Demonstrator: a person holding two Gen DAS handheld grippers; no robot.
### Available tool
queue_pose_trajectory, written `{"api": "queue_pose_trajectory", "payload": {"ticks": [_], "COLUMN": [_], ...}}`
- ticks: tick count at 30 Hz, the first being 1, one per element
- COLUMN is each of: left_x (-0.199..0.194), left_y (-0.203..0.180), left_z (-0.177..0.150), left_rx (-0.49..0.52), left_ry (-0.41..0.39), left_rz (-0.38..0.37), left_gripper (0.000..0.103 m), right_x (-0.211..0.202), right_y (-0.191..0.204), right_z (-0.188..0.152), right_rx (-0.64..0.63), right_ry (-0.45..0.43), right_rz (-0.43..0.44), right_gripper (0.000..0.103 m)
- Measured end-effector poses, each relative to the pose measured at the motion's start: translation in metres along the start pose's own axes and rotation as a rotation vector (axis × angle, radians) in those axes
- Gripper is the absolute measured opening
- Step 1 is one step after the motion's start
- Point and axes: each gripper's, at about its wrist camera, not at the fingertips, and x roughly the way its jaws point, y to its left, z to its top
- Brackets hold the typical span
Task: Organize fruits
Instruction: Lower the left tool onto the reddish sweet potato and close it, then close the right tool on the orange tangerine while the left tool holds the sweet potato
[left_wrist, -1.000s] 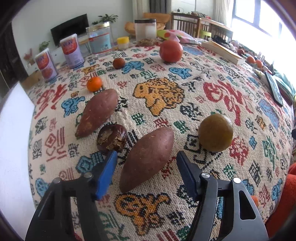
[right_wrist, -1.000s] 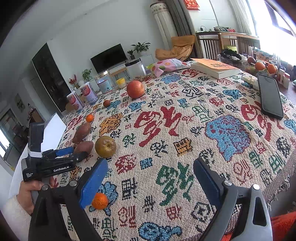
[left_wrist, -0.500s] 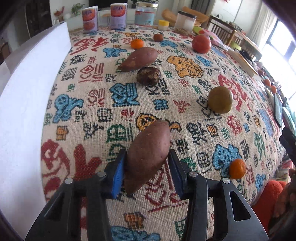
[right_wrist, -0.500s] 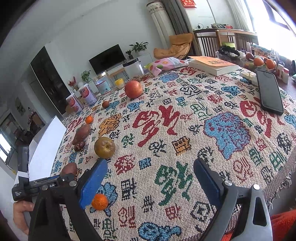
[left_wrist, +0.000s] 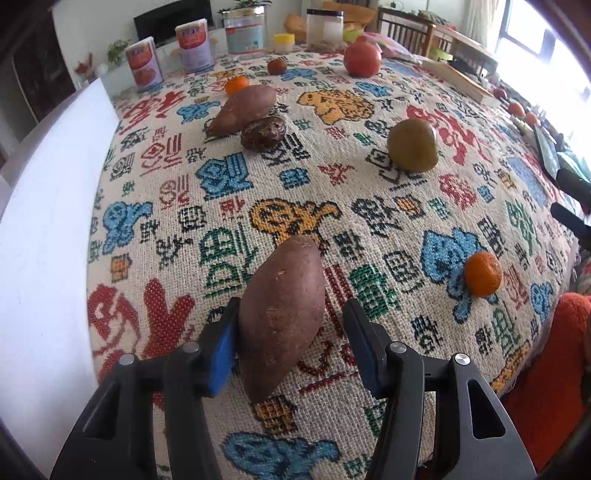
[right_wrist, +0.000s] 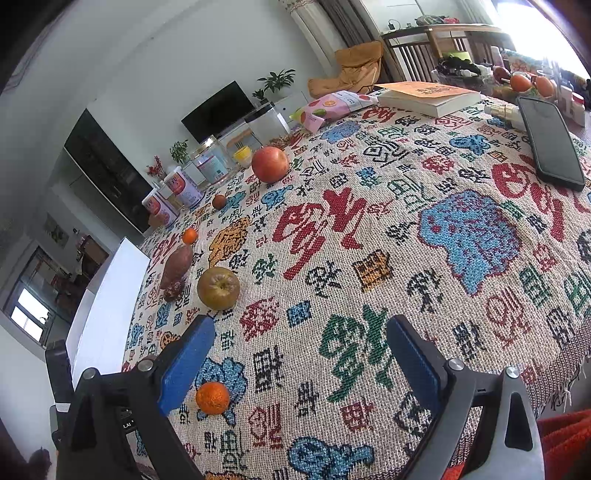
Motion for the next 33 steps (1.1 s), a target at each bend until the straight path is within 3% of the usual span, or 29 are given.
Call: {"api": "queue_pose_trajectory", "payload": {"ticks": [1, 4, 5, 7, 8, 11, 15, 17, 18, 19, 24, 26, 30, 33], "left_x": [-0.001, -0.002, -0.003, -0.005, -0.006, -0.007, -0.008, -0.008, -0.009, -0.009, -0.009, -0.012, -0.033, -0.075], "left_y": [0.002, 0.013, 0.016, 0.020, 0.022, 0.024, 0.025, 0.026, 0.027, 0.027, 0.026, 0.029, 0.043, 0.053], "left_z": [0.000, -0.003, -0.004, -0.009, -0.011, -0.014, -0.015, -0.016, -0.017, -0.017, -0.018, -0.019, -0.022, -0.021], "left_rx": [-0.011, -0.073, -0.094, -0.128, -0.143, -0.167, -0.179, -0.186, -0.190, -0.192, -0.200, -0.223, -0.323, -0.376], "left_ry": [-0.005, -0.011, -0.016, -0.029, -0.034, -0.042, -0.042, -0.047, -0.051, -0.054, -0.070, -0.072, -0.091, -0.154], "left_rz": [0.009, -0.022, -0.022, -0.021, -0.023, -0.026, -0.032, -0.038, -0.040, -0.041, -0.035, -0.054, -0.131, -0.217], "left_gripper": [0.043, 0.043, 0.043, 0.043, 0.043, 0.043, 0.043, 0.043, 0.043, 0.043, 0.043, 0.042, 0.042, 0.042], "right_x": [0.001, 0.003, 0.006, 0.014, 0.016, 0.020, 0.041, 0.053, 0.058, 0.061, 0.071, 0.072, 0.064, 0.050], "right_y": [0.000, 0.005, 0.013, 0.040, 0.059, 0.096, 0.103, 0.104, 0.106, 0.108, 0.114, 0.114, 0.113, 0.119], "right_z": [0.000, -0.001, -0.004, -0.018, -0.033, -0.062, -0.057, -0.056, -0.056, -0.057, -0.064, -0.062, -0.058, -0.050], "right_rx": [0.003, -0.026, -0.067, -0.226, -0.353, -0.574, -0.521, -0.516, -0.517, -0.525, -0.557, -0.555, -0.521, -0.478], "right_ry": [0.005, 0.034, 0.084, 0.223, 0.284, 0.312, 0.337, 0.357, 0.374, 0.385, 0.402, 0.406, 0.373, 0.337], "right_rz": [0.010, 0.060, 0.091, 0.140, 0.125, 0.050, 0.052, 0.042, 0.040, 0.032, 0.005, 0.009, 0.012, 0.047], "right_gripper": [0.094, 0.095, 0.095, 0.095, 0.095, 0.093, 0.081, 0.069, 0.056, 0.053, 0.052, 0.031, 0.029, 0.029]}}
